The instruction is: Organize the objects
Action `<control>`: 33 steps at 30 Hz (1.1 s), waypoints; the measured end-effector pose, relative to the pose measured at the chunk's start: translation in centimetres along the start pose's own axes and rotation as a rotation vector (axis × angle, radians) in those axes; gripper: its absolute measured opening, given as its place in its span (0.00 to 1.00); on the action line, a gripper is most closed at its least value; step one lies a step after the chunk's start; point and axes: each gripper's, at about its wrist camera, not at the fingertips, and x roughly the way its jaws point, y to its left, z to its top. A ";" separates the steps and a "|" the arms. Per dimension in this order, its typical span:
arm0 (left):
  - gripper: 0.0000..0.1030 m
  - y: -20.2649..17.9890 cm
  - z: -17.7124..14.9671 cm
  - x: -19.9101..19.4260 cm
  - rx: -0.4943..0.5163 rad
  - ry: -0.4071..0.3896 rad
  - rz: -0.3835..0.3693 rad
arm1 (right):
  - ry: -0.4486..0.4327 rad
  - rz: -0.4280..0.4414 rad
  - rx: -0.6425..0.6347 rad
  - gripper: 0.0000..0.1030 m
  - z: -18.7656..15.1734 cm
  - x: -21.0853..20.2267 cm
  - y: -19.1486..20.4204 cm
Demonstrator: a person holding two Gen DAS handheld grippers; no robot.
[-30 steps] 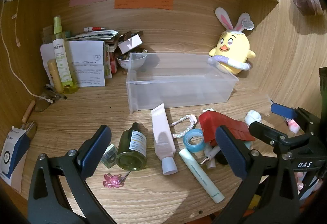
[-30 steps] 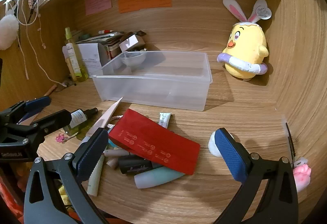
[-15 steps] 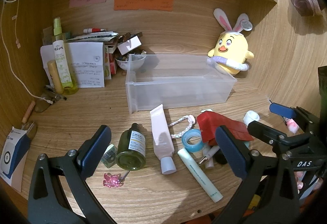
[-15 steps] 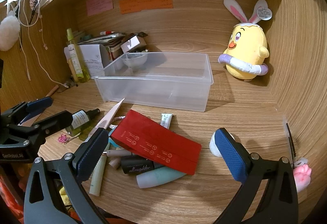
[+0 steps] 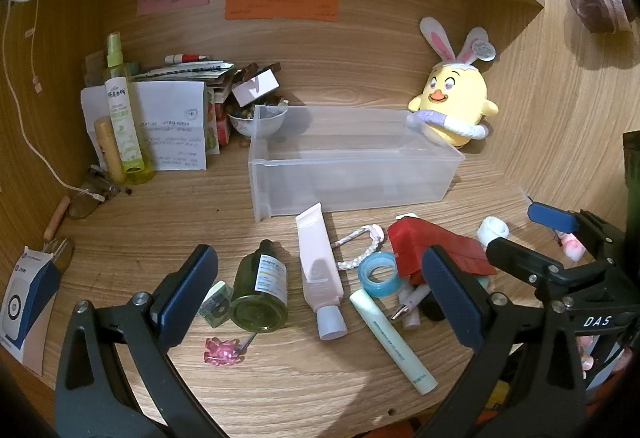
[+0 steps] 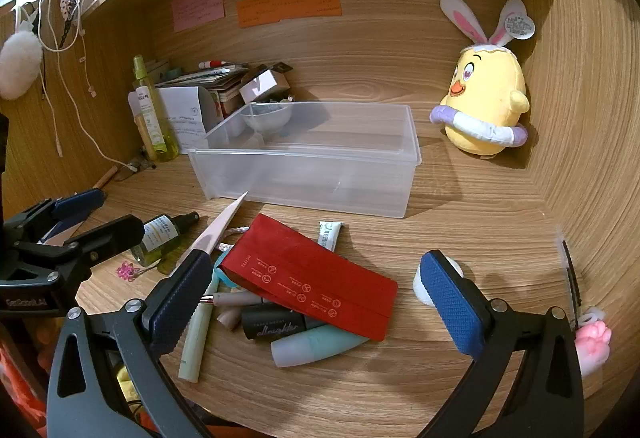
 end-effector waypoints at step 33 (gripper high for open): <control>0.69 11.7 -3.0 1.9 -0.169 0.143 0.128 | 0.075 -0.159 0.177 0.91 -0.4 2.1 -8.8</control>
